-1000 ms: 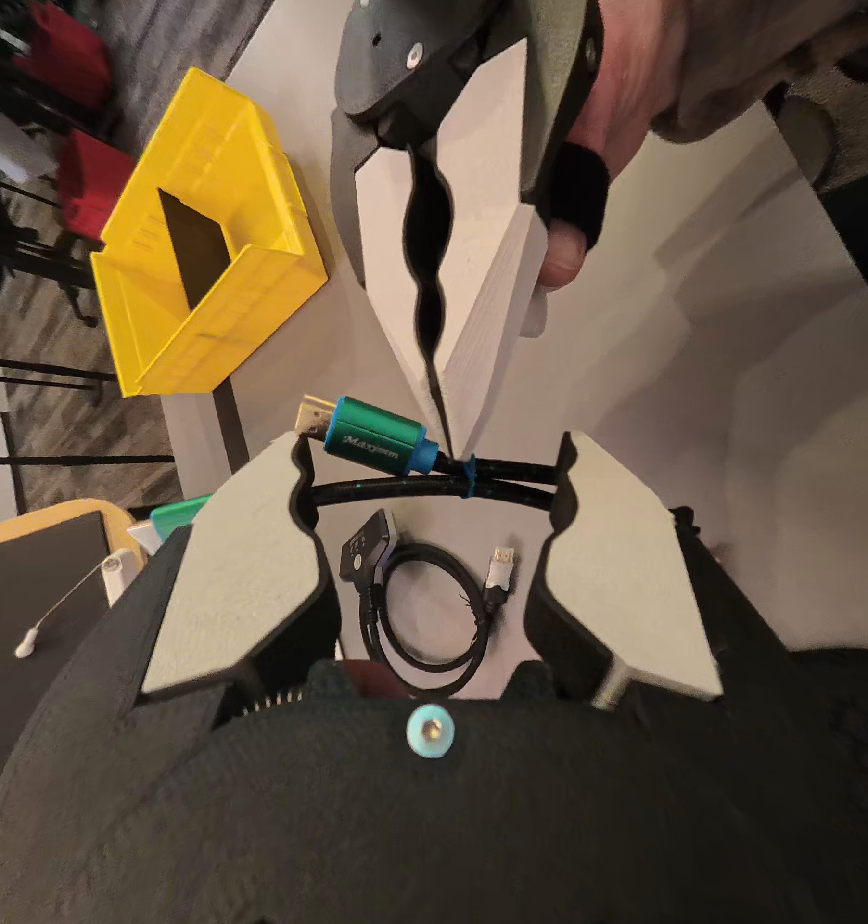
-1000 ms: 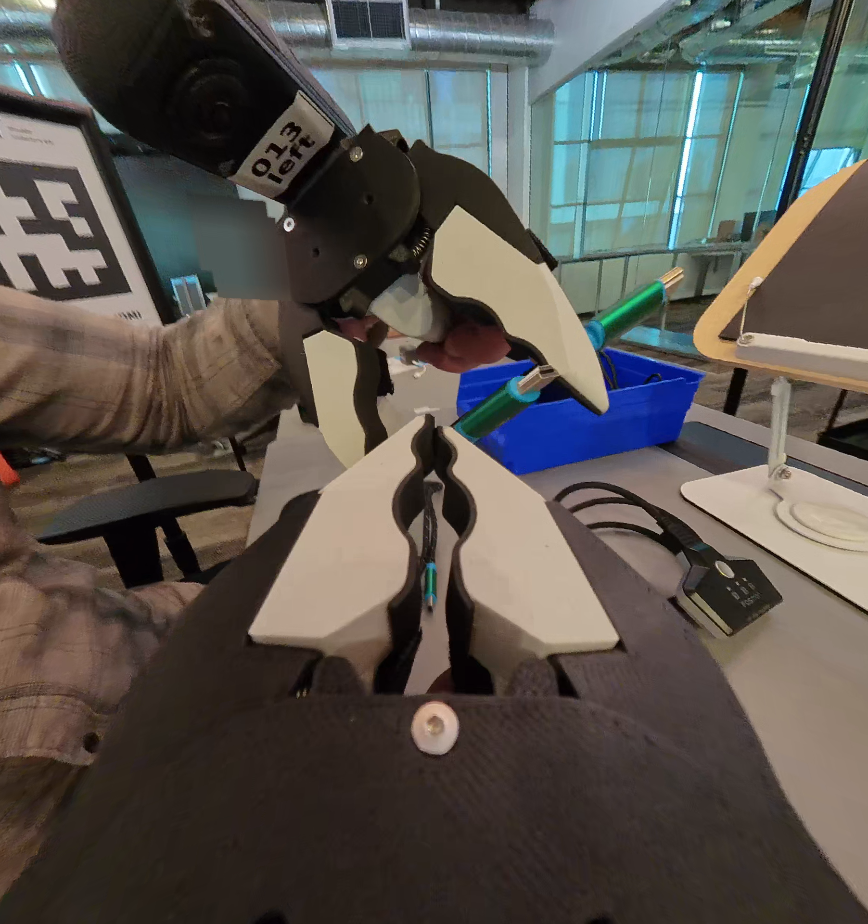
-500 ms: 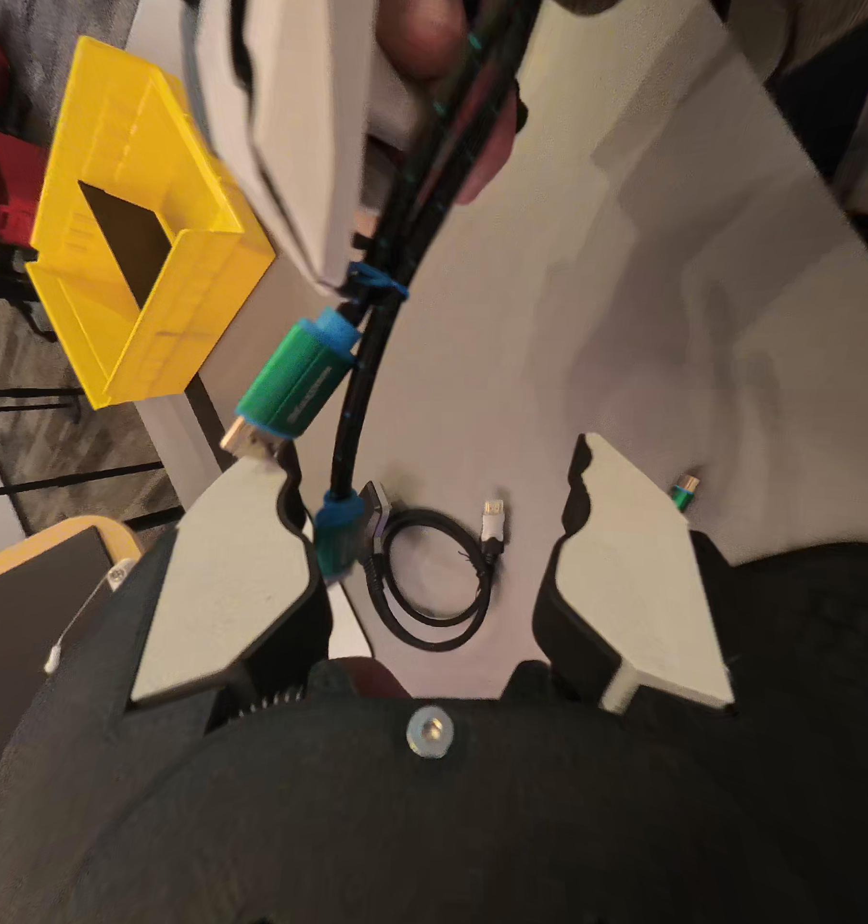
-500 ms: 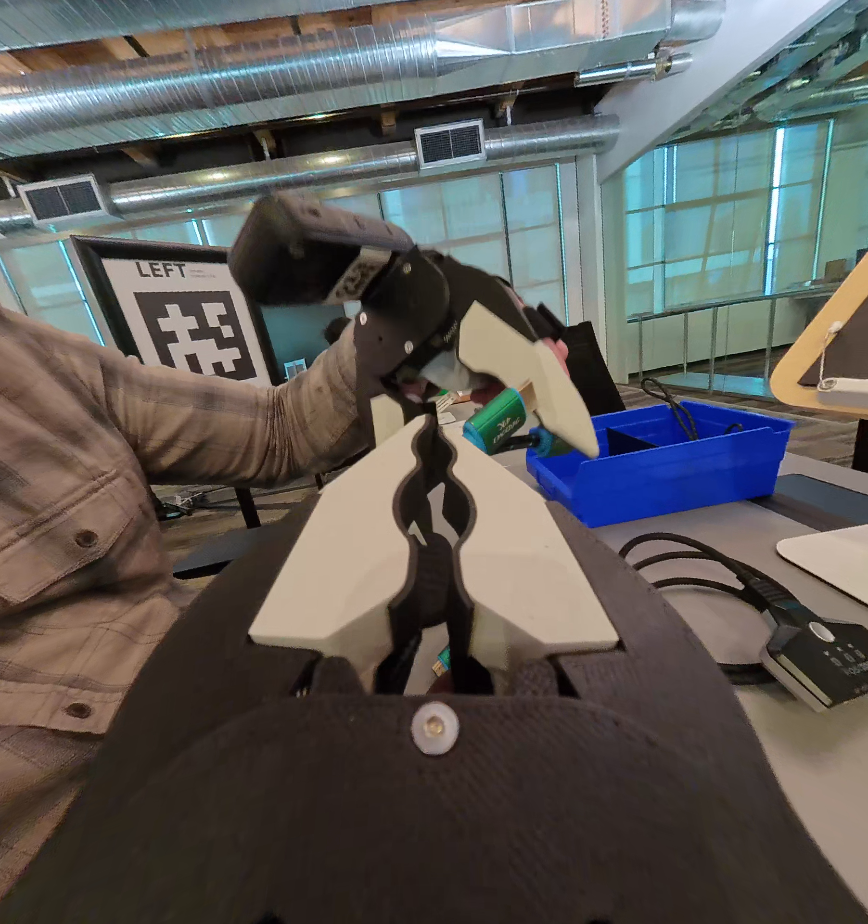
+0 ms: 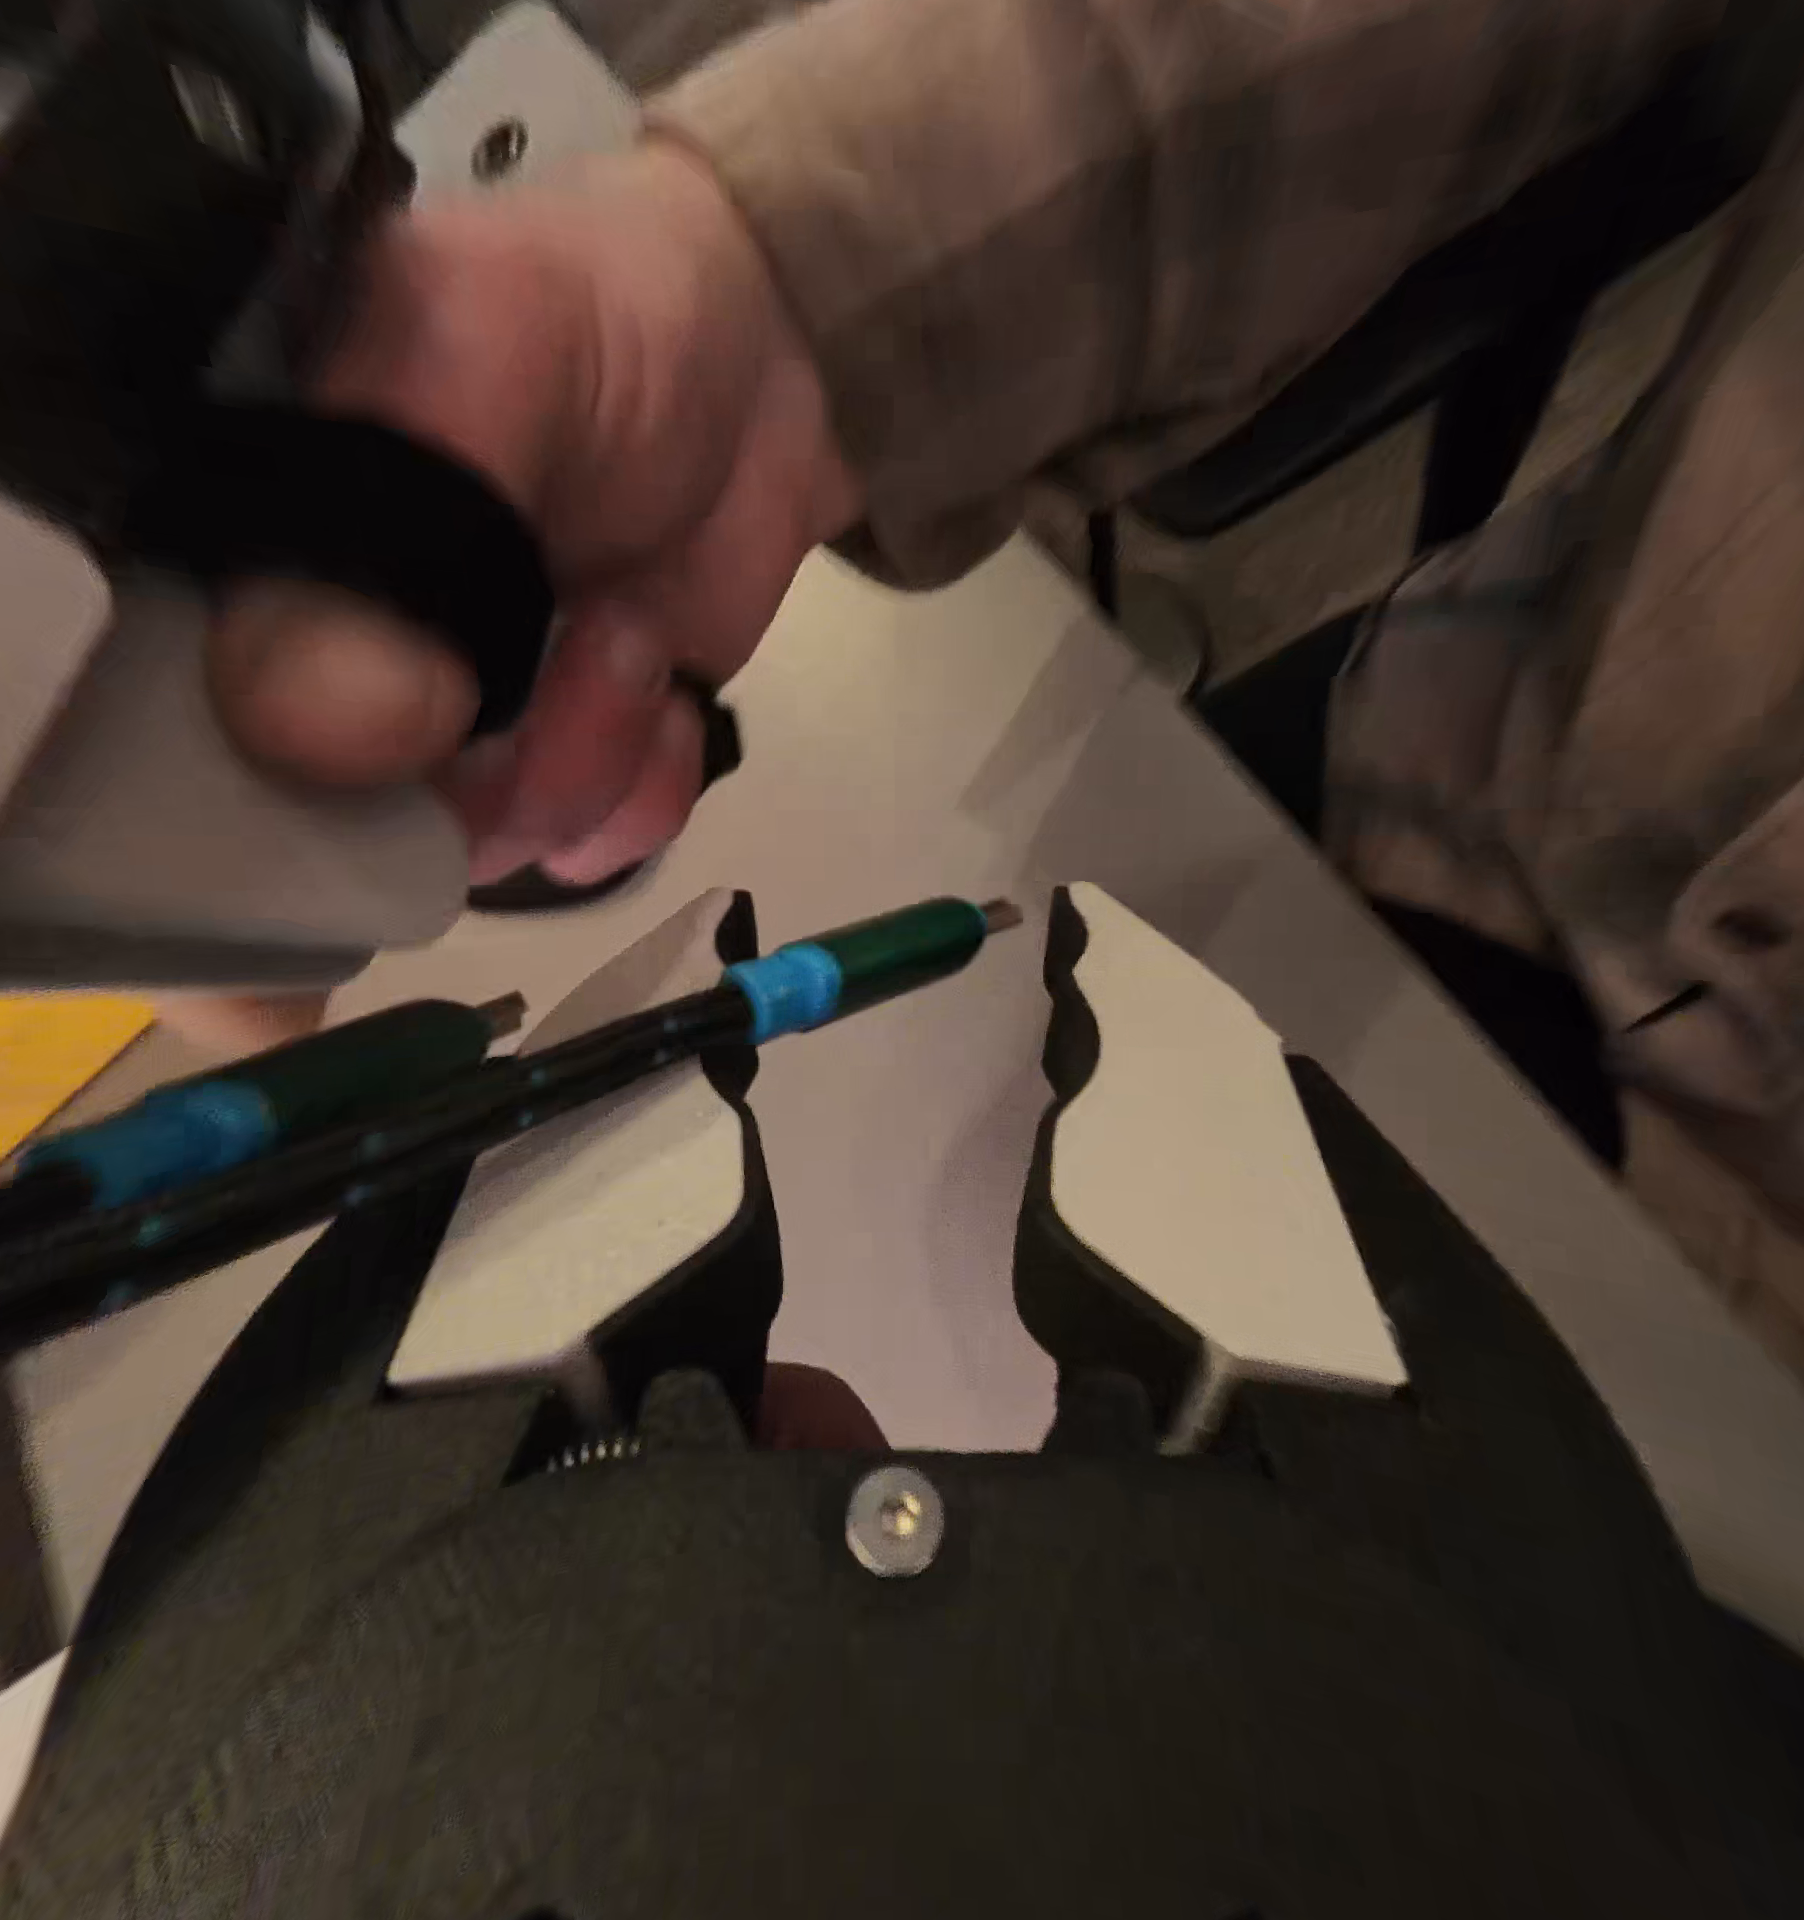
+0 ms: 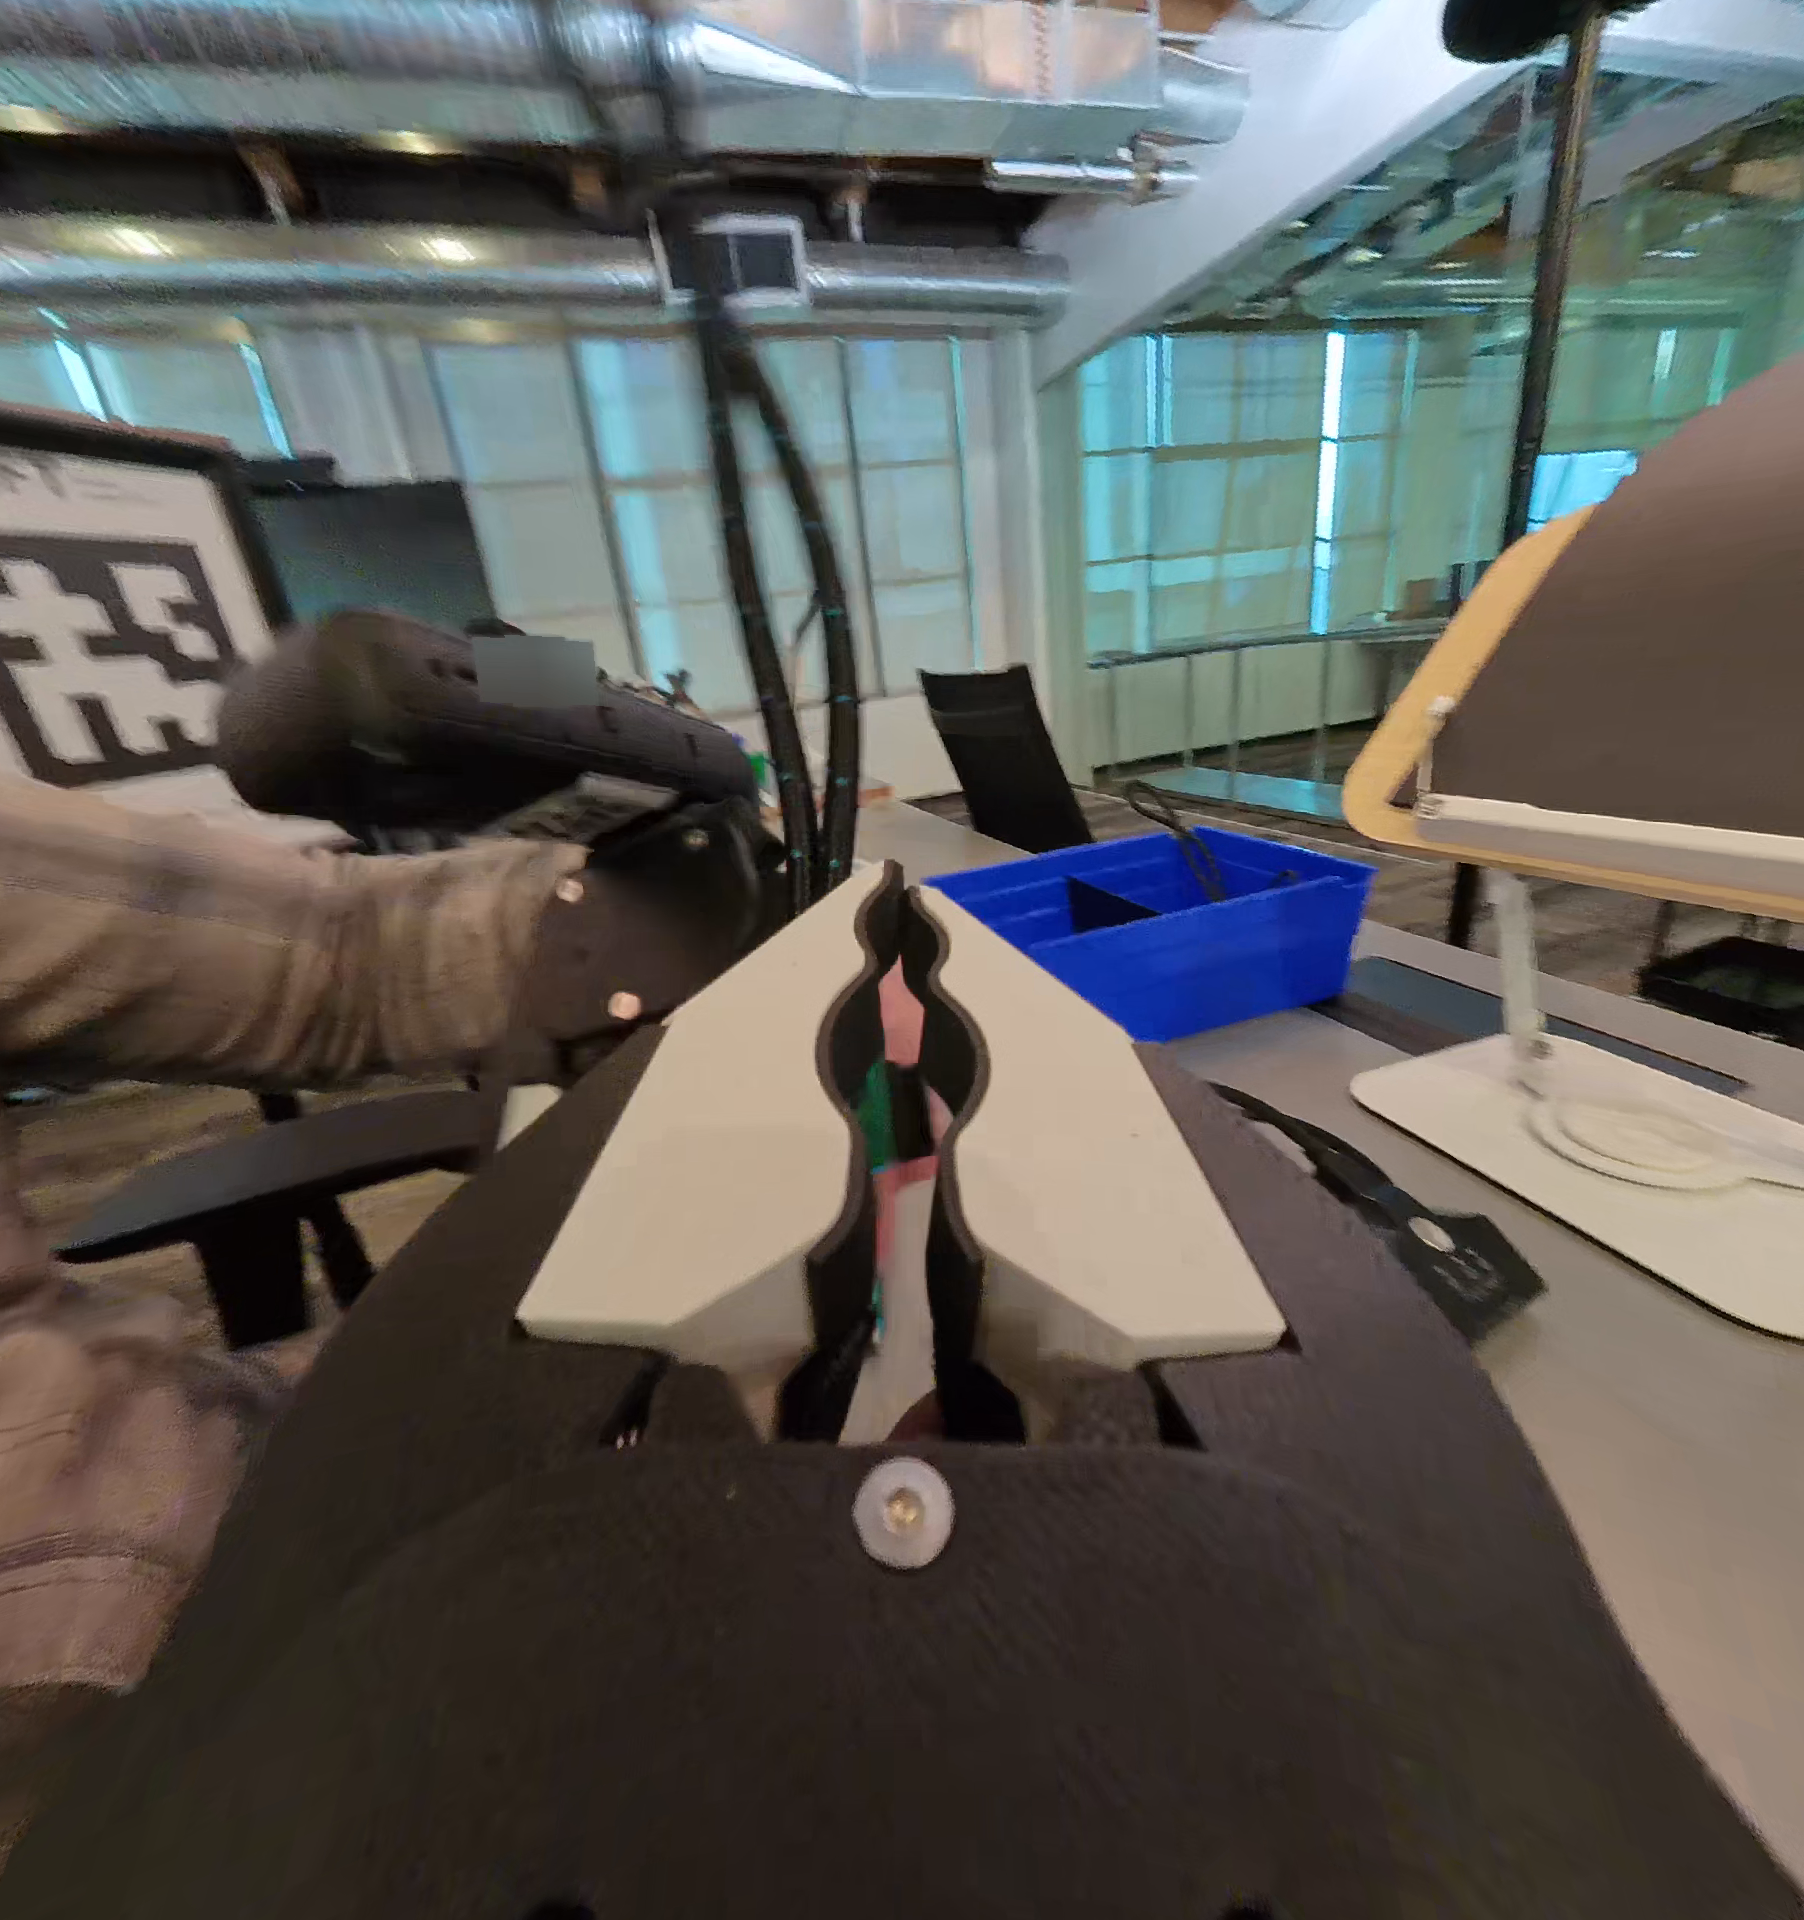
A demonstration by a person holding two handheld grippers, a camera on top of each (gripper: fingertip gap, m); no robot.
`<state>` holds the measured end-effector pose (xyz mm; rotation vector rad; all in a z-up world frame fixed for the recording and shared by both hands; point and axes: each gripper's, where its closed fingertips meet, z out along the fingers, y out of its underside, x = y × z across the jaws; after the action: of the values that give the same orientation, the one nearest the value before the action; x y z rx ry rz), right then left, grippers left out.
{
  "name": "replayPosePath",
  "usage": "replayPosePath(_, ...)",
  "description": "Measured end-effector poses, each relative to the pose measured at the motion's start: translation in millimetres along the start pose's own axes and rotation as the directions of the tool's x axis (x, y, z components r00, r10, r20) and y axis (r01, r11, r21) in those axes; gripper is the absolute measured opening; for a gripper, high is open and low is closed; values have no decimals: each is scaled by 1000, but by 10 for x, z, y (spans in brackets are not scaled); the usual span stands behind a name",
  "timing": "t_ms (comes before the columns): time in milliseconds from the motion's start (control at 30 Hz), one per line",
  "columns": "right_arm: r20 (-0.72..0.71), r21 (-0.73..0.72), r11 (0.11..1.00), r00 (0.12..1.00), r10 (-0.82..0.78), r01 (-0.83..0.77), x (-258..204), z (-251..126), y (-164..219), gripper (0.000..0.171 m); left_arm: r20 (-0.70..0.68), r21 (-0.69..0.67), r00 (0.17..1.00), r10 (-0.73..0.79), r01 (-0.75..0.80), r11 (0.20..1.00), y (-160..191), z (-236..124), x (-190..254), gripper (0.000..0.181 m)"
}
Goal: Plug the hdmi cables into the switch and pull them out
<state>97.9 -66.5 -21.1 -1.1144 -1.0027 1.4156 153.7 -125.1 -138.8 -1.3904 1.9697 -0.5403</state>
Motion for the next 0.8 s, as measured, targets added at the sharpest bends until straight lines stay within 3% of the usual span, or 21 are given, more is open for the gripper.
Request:
replayPosePath(167,-79,-101,994,996,-51,43,160,-40,159,0,-25,248,999,-33,38,968,-479,-132,121,53)
replayPosePath(333,-78,-174,983,995,-66,52,172,-50,265,0,107,392,991,-79,31,919,-733,-453,-100,56)
replayPosePath(433,-58,-172,984,997,-56,45,110,6,270,0,197,294,978,-68,7,956,-618,-446,-224,62)
replayPosePath(533,-70,-180,983,996,-60,46,119,20,277,0,259,287,963,-77,0,958,-613,-472,-269,60)
replayPosePath(700,-137,-262,963,985,-101,62,287,-64,425,0,422,50,906,-23,2,999,-216,-530,-348,67)
replayPosePath(800,-133,-317,948,988,-76,30,340,-119,569,0,427,-74,903,-50,91,993,100,-540,-249,69)
